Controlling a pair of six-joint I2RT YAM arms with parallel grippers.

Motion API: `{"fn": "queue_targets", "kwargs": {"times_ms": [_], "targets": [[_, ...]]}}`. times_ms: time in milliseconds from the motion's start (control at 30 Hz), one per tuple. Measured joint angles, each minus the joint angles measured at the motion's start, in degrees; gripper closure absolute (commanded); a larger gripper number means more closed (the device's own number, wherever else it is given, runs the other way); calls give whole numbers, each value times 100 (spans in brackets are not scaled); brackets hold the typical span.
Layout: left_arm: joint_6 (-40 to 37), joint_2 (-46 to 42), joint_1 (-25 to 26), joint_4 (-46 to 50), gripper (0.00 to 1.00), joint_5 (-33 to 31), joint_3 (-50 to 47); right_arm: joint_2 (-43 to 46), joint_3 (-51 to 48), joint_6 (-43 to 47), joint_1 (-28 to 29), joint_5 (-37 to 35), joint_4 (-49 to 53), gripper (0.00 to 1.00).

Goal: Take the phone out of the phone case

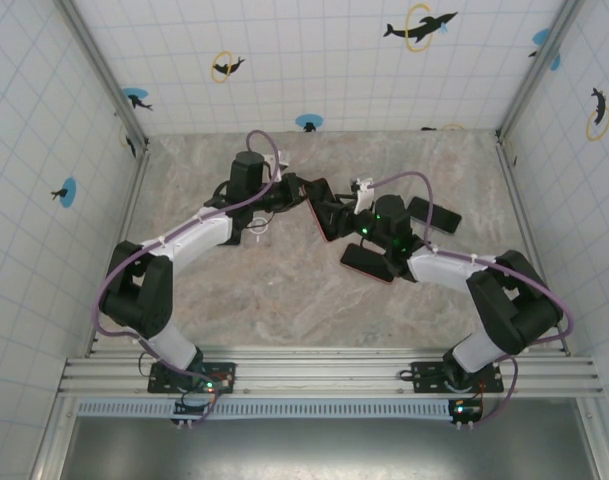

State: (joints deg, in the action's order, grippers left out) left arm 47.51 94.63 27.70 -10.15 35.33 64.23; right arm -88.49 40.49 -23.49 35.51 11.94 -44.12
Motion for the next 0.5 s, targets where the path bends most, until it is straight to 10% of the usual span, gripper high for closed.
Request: {"fn": "queue_targets", "kwargs": {"times_ms": [500], "targets": [[1473,-743,63,-1902,98,-1207,-1250,1591,-1504,-1366,-597,-181,-588,8]]}}
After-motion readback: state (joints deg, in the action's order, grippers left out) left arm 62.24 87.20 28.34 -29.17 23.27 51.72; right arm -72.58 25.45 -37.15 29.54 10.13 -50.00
